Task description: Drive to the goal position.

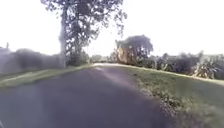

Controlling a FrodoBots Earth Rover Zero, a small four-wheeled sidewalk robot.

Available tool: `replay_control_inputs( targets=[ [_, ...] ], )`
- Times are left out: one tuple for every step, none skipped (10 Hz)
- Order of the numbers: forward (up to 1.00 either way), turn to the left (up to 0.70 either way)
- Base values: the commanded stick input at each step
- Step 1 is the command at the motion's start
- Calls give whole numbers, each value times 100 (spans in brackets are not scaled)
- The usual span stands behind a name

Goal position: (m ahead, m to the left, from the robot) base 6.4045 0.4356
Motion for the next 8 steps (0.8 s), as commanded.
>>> replay_control_inputs(
  targets=[
    [100,0],
    [100,0],
    [100,0],
    [100,0],
    [100,0],
    [100,0],
    [100,0],
    [100,0]
  ],
)
